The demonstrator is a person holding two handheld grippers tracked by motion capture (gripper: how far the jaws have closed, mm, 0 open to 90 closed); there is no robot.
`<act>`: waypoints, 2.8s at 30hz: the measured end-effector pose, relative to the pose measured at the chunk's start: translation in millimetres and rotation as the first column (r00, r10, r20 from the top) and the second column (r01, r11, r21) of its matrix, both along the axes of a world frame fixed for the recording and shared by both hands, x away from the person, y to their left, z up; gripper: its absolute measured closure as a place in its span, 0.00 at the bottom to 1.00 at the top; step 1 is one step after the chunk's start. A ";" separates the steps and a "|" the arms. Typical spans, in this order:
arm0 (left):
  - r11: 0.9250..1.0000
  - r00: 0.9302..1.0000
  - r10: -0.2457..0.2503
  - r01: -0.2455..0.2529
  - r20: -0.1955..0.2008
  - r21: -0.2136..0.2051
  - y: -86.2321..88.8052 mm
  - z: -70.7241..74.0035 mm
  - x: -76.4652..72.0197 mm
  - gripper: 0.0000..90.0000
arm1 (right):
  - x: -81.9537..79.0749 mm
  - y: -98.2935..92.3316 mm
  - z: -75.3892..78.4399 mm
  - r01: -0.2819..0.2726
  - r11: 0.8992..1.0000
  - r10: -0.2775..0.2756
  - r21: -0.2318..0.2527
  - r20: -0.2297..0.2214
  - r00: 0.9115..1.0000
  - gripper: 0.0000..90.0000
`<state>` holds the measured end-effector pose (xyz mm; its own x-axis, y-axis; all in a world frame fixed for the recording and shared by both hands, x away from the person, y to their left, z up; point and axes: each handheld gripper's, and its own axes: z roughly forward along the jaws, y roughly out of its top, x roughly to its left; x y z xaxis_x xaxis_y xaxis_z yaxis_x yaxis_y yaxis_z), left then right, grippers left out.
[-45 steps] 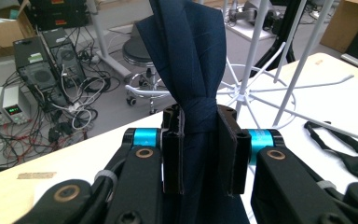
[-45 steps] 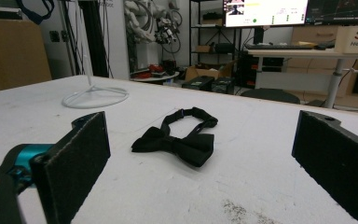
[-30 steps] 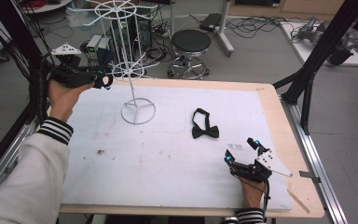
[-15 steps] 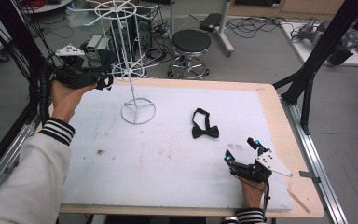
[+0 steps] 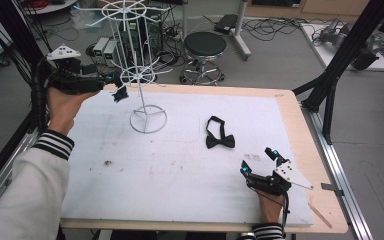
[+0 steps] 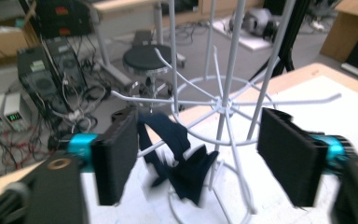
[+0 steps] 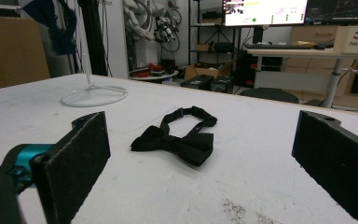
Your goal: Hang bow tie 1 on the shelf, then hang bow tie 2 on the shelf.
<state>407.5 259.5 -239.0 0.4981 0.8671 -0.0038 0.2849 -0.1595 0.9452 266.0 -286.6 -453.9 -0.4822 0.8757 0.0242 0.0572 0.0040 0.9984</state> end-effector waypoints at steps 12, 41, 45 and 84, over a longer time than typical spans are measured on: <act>0.988 0.987 -0.150 0.152 0.057 -0.023 10.7 -6.5 -19.6 0.02 | -0.4 0.5 0.0 0.007 1.000 -0.007 -0.001 -0.002 1.000 0.04; 0.953 0.949 -0.277 0.292 0.154 -0.085 11.6 -78.0 -83.8 0.02 | -0.9 1.1 -0.2 0.007 1.000 -0.007 0.001 0.000 1.000 0.04; 0.949 0.947 -0.286 0.301 0.146 -0.094 13.4 -89.2 -86.4 0.02 | -1.1 0.7 -0.2 0.011 1.000 -0.011 -0.002 0.007 1.000 0.04; 0.934 0.929 -0.345 0.354 0.136 -0.051 -0.6 -99.3 -82.1 0.02 | 0.1 -6.3 10.0 -0.009 1.000 0.009 0.003 -0.032 0.999 0.04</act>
<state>325.4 259.0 -338.3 0.7701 0.6376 0.0197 0.1044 -0.1564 0.9822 266.1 -292.9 -443.9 -0.4887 0.8714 0.0423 0.0888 0.0015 0.9961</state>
